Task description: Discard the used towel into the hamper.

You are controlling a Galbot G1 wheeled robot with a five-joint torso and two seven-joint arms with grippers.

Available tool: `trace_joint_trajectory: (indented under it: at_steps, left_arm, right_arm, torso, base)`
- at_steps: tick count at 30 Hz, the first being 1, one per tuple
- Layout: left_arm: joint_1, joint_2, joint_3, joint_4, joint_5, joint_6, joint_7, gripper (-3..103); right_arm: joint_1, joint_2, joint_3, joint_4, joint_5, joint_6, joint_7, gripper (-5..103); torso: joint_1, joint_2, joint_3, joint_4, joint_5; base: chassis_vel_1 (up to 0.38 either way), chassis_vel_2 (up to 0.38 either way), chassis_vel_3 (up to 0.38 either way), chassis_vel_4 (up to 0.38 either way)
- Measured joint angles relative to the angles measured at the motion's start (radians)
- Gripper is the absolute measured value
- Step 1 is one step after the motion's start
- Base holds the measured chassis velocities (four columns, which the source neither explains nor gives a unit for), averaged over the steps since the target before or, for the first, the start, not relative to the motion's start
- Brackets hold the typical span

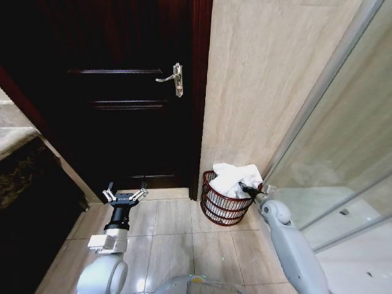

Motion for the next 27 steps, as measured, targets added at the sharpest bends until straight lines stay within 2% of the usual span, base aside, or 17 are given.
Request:
trace_joint_trajectory:
  at_steps: [16,17,18,19,21,22,23,25,26,27]
  left_arm:
    - [-0.005,0.0,0.001,0.006,0.003,0.0,0.003,100]
    - [-0.005,-0.001,-0.001,0.006,0.002,0.0,0.003,100]
    - [-0.004,-0.001,-0.004,0.009,0.0,-0.001,0.003,100]
    - [-0.004,-0.001,-0.004,0.009,0.0,-0.001,0.003,100]
    - [-0.004,-0.002,-0.005,0.014,-0.001,-0.004,0.003,100]
    - [-0.004,-0.002,-0.005,0.019,-0.001,-0.007,0.004,100]
    - [-0.005,-0.003,-0.001,0.025,-0.001,-0.01,0.004,100]
    - [-0.005,-0.003,0.001,0.027,-0.001,-0.011,0.004,100]
    - [-0.006,-0.002,0.006,0.032,-0.001,-0.012,0.004,100]
    - [-0.006,-0.002,0.006,0.032,-0.001,-0.012,0.004,100]
  right_arm:
    - [0.036,0.015,-0.015,-0.027,-0.023,0.004,-0.008,19]
    - [0.036,0.015,-0.015,-0.025,-0.032,0.001,-0.007,16]
    - [0.03,0.015,-0.014,-0.014,-0.045,0.005,-0.007,20]
    - [0.03,0.015,-0.014,-0.014,-0.045,0.005,-0.007,20]
    - [0.014,0.01,-0.012,0.014,-0.058,0.027,0.0,32]
    - [0.002,0.004,-0.01,0.041,-0.063,0.041,0.009,32]
    - [-0.014,-0.002,-0.007,0.08,-0.063,0.044,0.029,42]
    - [-0.021,-0.005,-0.005,0.101,-0.06,0.042,0.039,42]
    - [-0.041,-0.011,-0.001,0.158,-0.063,0.034,0.064,48]
    - [-0.041,-0.011,-0.001,0.158,-0.063,0.034,0.064,48]
  torso:
    - [-0.023,-0.064,-0.041,0.0,0.0]
    - [-0.025,-0.068,-0.043,0.0001,0.0001]
    - [-0.027,-0.075,-0.047,0.0003,0.0002]
    - [-0.027,-0.075,-0.047,0.0003,0.0002]
    - [-0.031,-0.083,-0.051,0.0003,0.0004]
    - [-0.033,-0.088,-0.054,0.0002,0.0005]
    - [-0.035,-0.095,-0.06,0.0002,0.0003]
    - [-0.036,-0.098,-0.062,0.0001,0.0002]
    - [-0.038,-0.106,-0.067,0.0003,0.0002]
    - [-0.038,-0.106,-0.067,0.0003,0.0002]
  base:
    - [0.0,0.0,0.0,0.0]
    - [0.0,0.0,0.0,0.0]
    - [0.0,0.0,0.0,0.0]
    - [0.0,0.0,0.0,0.0]
    - [0.0,0.0,0.0,0.0]
    - [0.0,0.0,0.0,0.0]
    - [0.0,0.0,0.0,0.0]
    - [0.0,0.0,0.0,0.0]
    - [0.0,0.0,0.0,0.0]
    - [0.0,0.0,0.0,0.0]
